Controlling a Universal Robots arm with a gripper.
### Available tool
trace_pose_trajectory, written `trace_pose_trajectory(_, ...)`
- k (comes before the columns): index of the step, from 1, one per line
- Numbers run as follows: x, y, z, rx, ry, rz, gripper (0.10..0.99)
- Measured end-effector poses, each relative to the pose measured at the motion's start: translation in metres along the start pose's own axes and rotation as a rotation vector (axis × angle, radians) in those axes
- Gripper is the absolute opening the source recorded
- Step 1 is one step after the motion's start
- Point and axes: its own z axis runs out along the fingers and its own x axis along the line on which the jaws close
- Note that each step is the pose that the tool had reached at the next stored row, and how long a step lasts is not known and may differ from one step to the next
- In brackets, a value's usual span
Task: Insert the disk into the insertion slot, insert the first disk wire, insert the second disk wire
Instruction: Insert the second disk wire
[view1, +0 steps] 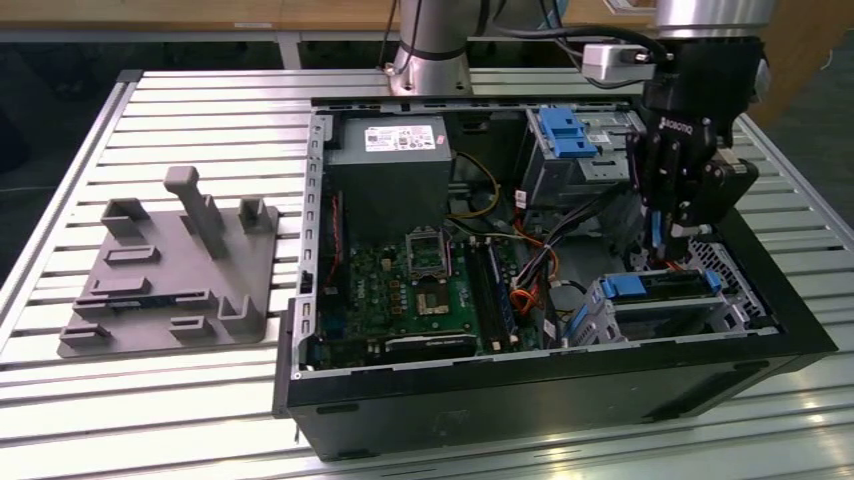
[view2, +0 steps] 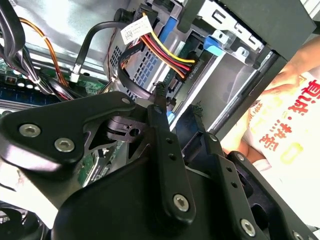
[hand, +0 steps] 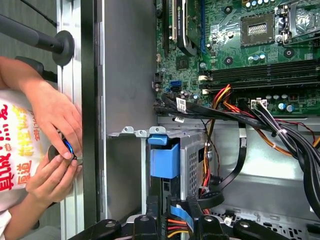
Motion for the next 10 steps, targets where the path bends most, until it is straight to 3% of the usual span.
trace_pose_trajectory(10,0.0018,-0.0001,0.0027,-0.001,-0.0053,0.002,0.345)
